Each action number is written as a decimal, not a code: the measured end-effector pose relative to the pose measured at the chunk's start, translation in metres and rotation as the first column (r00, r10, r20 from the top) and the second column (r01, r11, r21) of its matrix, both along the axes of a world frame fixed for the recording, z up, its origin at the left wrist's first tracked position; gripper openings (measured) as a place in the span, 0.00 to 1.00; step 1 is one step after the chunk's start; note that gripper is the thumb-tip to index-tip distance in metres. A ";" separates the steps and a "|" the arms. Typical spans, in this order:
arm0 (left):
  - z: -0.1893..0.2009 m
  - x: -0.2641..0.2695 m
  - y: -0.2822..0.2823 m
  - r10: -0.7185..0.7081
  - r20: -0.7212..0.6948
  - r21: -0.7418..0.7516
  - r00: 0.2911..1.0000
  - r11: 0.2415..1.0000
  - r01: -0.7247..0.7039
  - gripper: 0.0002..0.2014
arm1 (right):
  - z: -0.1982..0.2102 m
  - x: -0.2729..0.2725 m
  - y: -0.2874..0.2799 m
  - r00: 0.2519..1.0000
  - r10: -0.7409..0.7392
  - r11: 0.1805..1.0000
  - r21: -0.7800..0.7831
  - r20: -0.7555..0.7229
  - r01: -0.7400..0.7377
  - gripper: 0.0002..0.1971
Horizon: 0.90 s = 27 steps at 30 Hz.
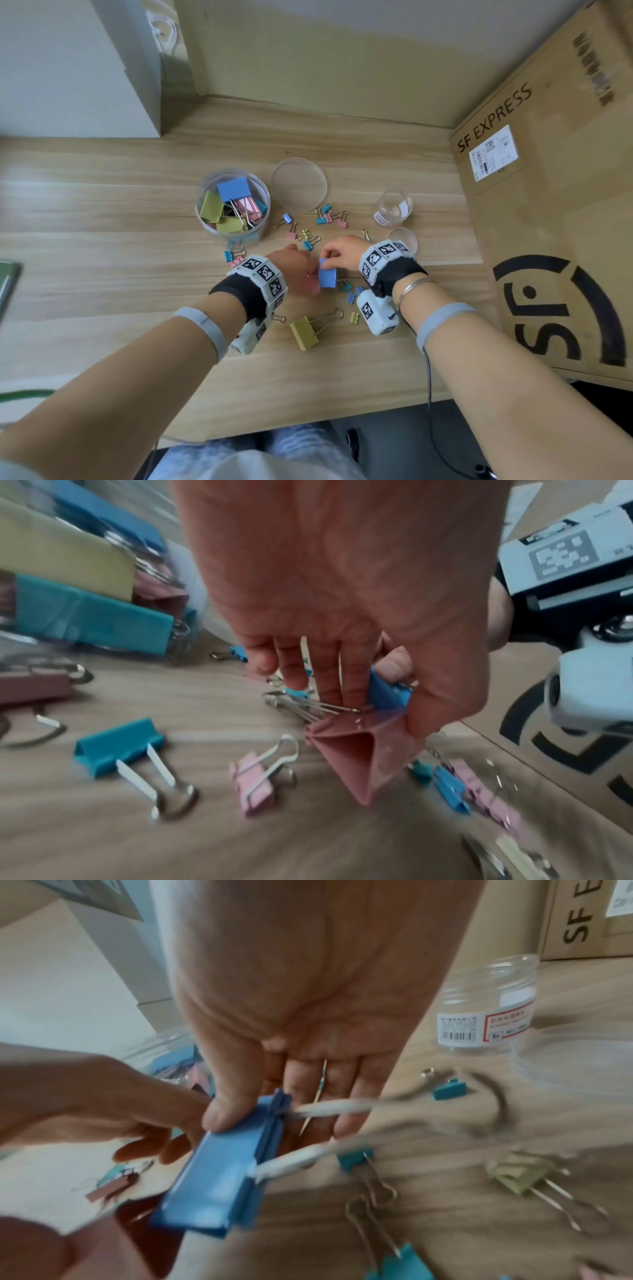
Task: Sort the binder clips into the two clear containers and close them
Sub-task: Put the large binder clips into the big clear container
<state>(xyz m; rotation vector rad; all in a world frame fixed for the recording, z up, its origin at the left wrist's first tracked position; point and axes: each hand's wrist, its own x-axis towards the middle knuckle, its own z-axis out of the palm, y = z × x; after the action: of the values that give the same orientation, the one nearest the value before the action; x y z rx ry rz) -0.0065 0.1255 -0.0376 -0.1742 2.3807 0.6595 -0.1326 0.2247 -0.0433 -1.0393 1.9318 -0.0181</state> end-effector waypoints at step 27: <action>0.026 -0.005 -0.108 0.617 -0.225 -0.065 0.755 0.763 -0.643 0.19 | 0.038 -0.006 -0.087 0.896 -0.389 0.823 -0.357 0.213 0.442 0.03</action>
<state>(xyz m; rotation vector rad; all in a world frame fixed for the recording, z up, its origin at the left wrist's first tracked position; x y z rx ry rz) -0.0119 0.0174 -0.0116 -1.0668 2.5438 0.8396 -0.1391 0.1378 -0.0051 -0.8158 2.0423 -0.7415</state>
